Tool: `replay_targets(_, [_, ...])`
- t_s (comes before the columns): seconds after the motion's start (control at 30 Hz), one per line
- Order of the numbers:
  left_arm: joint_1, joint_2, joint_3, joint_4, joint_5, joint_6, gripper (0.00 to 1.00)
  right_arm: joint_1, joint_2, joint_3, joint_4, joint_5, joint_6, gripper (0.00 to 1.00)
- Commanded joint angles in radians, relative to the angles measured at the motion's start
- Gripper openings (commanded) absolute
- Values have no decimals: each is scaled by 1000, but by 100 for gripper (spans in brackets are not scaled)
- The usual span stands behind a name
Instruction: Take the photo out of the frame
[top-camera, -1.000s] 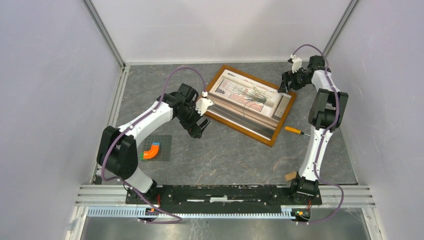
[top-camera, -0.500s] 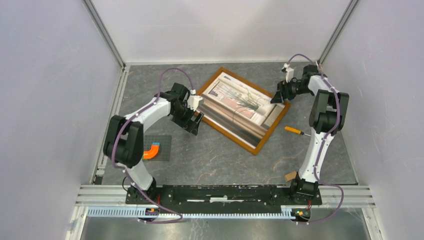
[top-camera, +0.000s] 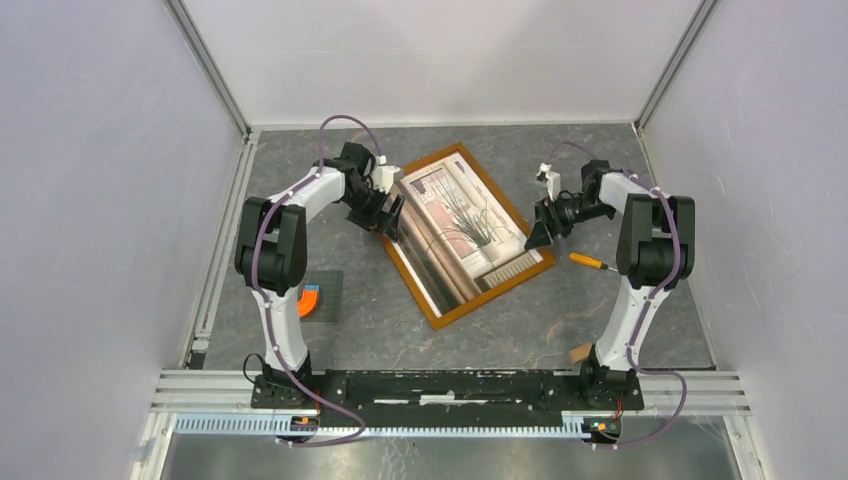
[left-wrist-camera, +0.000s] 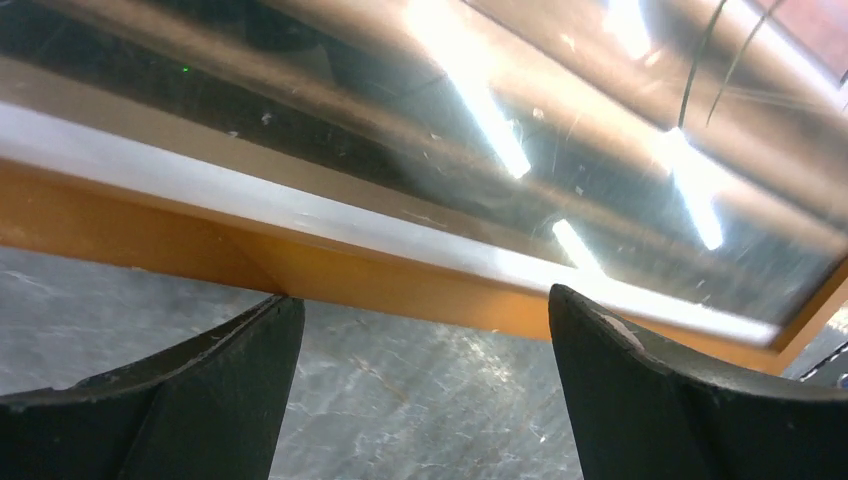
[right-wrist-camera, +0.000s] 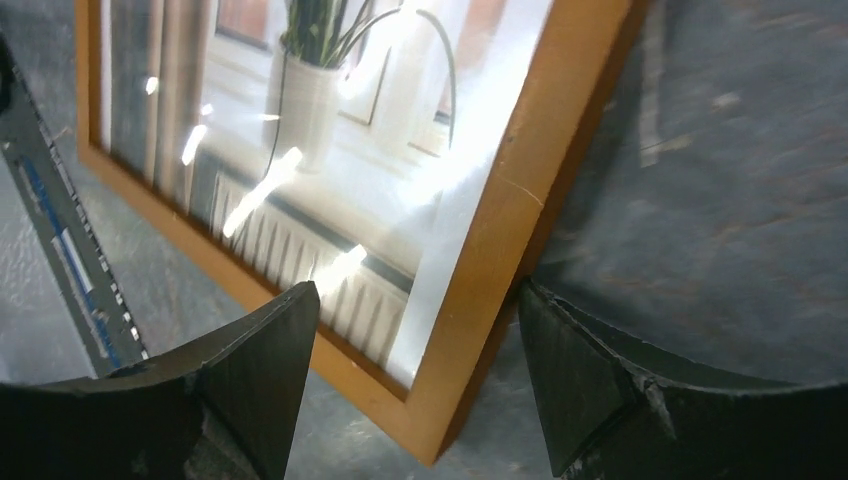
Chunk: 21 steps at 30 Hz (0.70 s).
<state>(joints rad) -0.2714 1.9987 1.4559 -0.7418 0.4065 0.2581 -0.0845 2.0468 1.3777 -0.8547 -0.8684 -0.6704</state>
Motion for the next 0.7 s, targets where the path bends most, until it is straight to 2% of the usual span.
replay_targets(0.0, [8, 90, 178, -12, 153, 4, 96, 62, -46, -150, -80, -8, -47, 79])
replay_targets(0.23, [8, 207, 338, -38, 181, -36, 96, 122, -163, -320, -42, -29, -34, 79])
replay_targets(0.37, [8, 190, 370, -34, 162, -53, 96, 126, -219, -309, -18, 3, 2, 79])
replay_targets(0.47, [8, 68, 323, -19, 138, -17, 96, 122, -305, -262, 9, 43, 46, 80])
replay_targets(0.6, [-9, -176, 138, 26, 100, 70, 100, 121, -510, -271, 165, 140, 132, 84])
replay_targets(0.67, [-55, -292, 41, 24, 39, 140, 100, 121, -610, -296, 262, 187, 169, 88])
